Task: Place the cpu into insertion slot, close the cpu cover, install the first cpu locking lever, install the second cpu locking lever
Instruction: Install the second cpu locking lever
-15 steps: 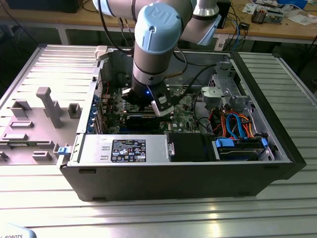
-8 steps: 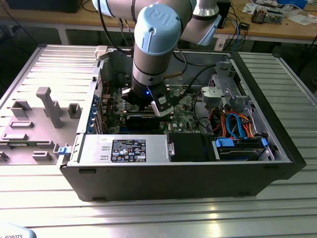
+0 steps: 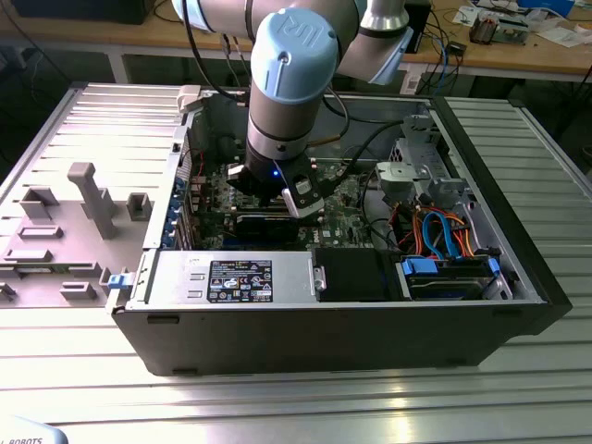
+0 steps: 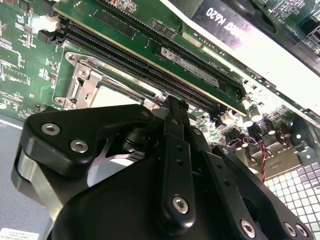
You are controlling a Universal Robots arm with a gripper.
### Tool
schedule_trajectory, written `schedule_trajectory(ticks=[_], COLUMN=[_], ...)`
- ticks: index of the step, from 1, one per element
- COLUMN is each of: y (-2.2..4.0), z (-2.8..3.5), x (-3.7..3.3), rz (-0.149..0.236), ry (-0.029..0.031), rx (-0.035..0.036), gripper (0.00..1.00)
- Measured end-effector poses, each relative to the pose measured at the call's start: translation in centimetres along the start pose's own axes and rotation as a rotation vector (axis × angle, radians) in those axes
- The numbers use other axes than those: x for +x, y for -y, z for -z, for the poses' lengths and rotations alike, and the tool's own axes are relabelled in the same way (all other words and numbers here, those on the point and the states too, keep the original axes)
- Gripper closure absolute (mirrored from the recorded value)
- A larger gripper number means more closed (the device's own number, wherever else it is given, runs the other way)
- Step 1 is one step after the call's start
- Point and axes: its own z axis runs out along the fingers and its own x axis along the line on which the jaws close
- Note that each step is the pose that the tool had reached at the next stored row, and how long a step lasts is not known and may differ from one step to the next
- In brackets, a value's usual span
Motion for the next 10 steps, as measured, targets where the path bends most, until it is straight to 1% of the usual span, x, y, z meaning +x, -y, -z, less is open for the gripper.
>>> schedule_trajectory(ticks=[3,7,10], y=[0.00,0.02,0.05], z=[-0.02,-0.03,-0.10], x=[0.02,0.24,0.33], rz=[0.000,0.001,0.002], ry=[-0.0008,-0.0010,-0.0010], rx=[-0.0066,-0.0199,-0.0249], gripper=[0.89,0.89,0.89])
